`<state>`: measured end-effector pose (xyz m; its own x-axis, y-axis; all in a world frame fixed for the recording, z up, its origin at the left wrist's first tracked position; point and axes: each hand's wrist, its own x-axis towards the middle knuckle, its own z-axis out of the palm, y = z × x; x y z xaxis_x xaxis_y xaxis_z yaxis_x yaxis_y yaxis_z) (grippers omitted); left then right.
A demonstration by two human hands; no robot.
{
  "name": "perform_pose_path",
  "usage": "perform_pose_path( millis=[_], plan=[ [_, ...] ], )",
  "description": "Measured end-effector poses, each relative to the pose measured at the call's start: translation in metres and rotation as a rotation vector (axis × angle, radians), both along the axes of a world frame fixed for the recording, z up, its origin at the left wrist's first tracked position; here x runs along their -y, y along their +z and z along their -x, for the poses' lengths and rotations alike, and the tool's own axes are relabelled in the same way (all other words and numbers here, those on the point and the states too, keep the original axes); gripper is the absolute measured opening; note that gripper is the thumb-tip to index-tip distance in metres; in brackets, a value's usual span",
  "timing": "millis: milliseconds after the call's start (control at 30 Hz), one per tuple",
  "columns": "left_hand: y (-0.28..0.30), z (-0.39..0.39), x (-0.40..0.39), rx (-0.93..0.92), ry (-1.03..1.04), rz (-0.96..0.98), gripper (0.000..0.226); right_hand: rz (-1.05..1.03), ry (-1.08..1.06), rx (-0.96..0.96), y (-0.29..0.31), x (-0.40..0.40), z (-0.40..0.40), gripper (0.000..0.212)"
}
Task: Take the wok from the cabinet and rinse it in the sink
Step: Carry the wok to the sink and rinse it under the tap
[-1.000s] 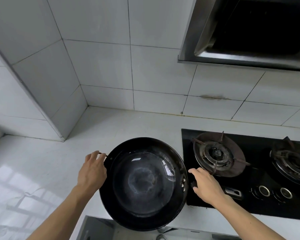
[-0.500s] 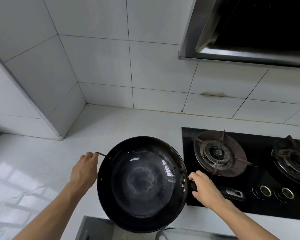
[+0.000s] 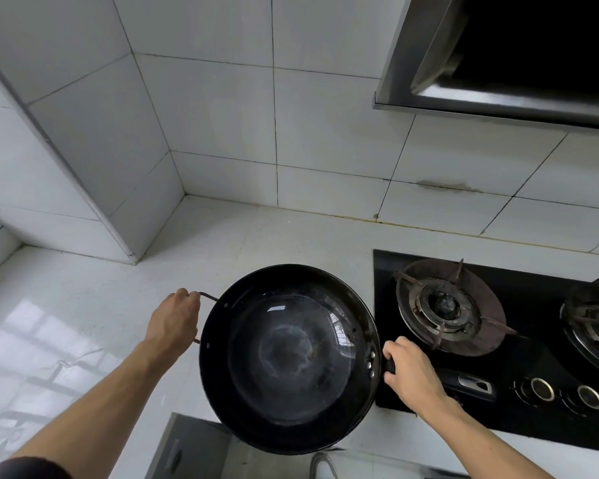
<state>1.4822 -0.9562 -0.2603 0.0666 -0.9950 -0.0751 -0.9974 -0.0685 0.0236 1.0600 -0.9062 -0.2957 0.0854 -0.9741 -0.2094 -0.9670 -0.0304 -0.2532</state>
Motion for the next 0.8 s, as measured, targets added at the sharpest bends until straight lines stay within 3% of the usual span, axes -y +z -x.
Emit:
perform_pose_path(
  millis=[133, 433, 567, 800],
  plan=[
    [0.004, -0.005, -0.007, 0.038, -0.017, -0.011, 0.018, 0.001, 0.028, 0.046, 0.004, 0.007, 0.001, 0.029],
    [0.041, -0.047, -0.049, 0.048, 0.177, 0.07, 0.018, 0.1, 0.255, 0.048, 0.036, 0.048, -0.036, 0.022],
    [0.053, -0.062, -0.089, 0.037, 0.291, 0.143, 0.013, 0.158, 0.395, -0.007, 0.042, 0.067, -0.061, 0.018],
    [0.058, -0.082, -0.186, 0.057, 0.461, 0.219, 0.019, 0.141, 0.629, 0.083, 0.042, 0.086, -0.118, 0.025]
  ],
)
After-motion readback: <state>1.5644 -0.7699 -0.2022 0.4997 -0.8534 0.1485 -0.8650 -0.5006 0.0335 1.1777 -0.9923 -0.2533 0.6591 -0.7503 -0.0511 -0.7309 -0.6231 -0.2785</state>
